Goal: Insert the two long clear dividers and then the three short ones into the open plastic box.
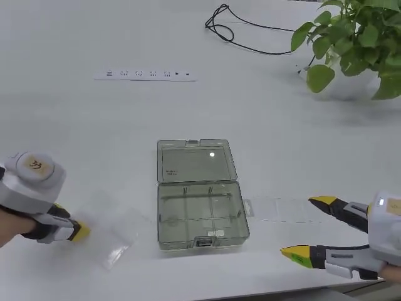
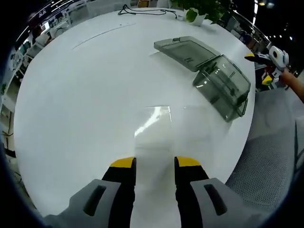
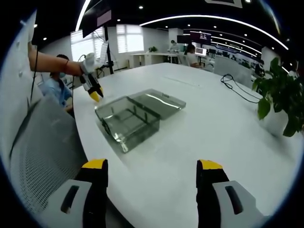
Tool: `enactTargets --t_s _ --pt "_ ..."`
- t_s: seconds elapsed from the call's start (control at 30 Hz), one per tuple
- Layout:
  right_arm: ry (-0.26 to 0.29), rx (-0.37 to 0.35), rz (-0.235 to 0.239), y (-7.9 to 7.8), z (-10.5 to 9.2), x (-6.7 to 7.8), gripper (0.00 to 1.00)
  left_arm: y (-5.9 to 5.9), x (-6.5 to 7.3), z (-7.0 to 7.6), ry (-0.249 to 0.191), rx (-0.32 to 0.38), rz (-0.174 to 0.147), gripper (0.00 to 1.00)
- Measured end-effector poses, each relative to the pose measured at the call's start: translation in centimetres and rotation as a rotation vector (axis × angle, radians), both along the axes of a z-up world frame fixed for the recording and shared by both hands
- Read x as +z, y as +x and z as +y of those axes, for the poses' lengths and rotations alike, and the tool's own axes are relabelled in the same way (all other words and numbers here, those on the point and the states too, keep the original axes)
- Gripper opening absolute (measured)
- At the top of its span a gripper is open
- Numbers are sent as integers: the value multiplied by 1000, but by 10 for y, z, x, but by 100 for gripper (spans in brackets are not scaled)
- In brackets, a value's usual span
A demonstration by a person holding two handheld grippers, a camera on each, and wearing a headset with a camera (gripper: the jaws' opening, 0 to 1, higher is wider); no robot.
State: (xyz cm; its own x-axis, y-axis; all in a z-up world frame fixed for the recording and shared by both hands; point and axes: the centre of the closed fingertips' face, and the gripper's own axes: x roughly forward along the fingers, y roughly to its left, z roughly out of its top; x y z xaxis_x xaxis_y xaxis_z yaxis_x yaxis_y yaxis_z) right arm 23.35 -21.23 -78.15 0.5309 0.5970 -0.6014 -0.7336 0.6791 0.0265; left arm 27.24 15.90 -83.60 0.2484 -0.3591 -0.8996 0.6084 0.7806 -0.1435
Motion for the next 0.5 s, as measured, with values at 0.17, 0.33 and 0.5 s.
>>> enactTargets --t_s 0.17,0.33,0.5 --pt "7 3 -4 2 4 6 76 2 11 -7 -88 66 -19 30" --pt "42 -7 -17 6 12 18 74 4 24 -15 -164 120 -34 30" --pt "73 -21 -29 13 21 33 71 4 41 -29 -247 158 -59 30"
